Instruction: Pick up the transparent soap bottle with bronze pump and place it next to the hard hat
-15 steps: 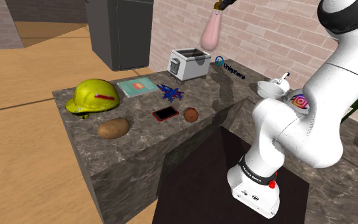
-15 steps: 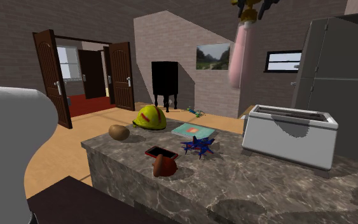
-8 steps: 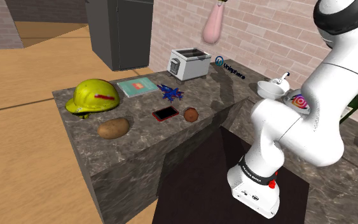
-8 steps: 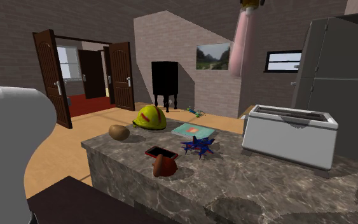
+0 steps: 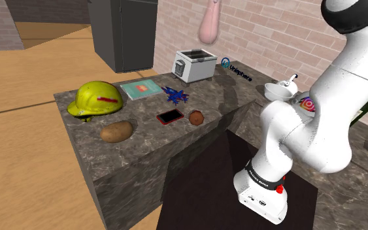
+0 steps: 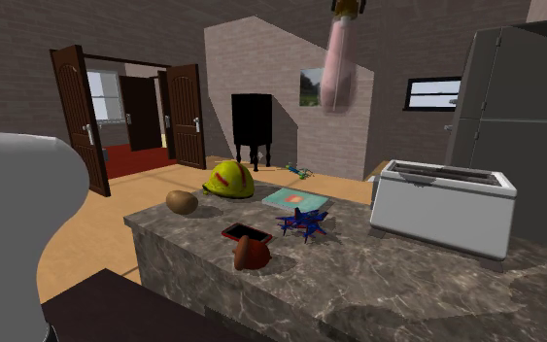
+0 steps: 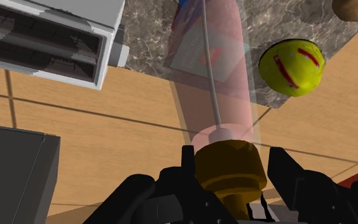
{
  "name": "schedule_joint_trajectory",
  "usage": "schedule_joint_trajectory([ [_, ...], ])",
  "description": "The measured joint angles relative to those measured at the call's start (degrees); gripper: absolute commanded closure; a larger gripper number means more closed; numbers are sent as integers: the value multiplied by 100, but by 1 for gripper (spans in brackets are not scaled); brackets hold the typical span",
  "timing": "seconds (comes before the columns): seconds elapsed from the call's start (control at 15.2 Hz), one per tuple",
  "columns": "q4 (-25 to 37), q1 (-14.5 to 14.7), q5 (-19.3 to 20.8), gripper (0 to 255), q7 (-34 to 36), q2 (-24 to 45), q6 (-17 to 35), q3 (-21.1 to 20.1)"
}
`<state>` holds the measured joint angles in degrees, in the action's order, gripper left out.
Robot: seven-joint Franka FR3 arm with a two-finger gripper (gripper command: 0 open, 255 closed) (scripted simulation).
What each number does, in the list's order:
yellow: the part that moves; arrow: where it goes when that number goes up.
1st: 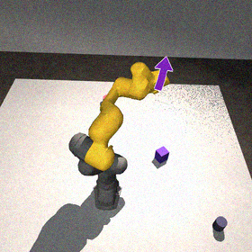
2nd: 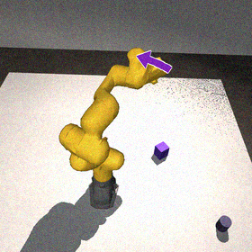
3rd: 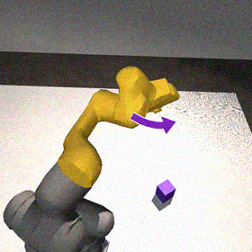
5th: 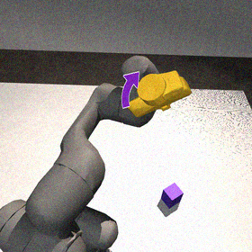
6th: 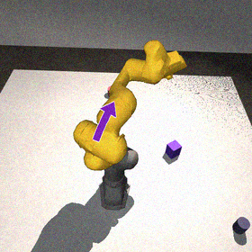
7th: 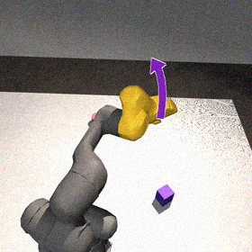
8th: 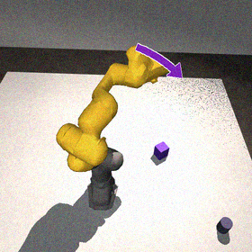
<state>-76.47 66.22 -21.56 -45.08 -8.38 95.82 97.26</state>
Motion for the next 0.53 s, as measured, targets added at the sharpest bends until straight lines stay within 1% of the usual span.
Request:
schedule_joint_trajectory([
  [0.07, -136, -542, -488, 255, -169, 461, -37, -256],
  [0.13, -198, -392, -915, 255, -274, 825, -106, 103],
  [0.2, -269, -549, -1464, 255, -472, 1370, -275, 335],
  [0.26, -332, -411, -1868, 255, -541, 1711, -357, 633],
  [0.33, -366, -240, -2087, 255, -523, 1916, -399, 839],
  [0.53, -570, 217, -2542, 255, -470, 2406, -400, 1317],
])
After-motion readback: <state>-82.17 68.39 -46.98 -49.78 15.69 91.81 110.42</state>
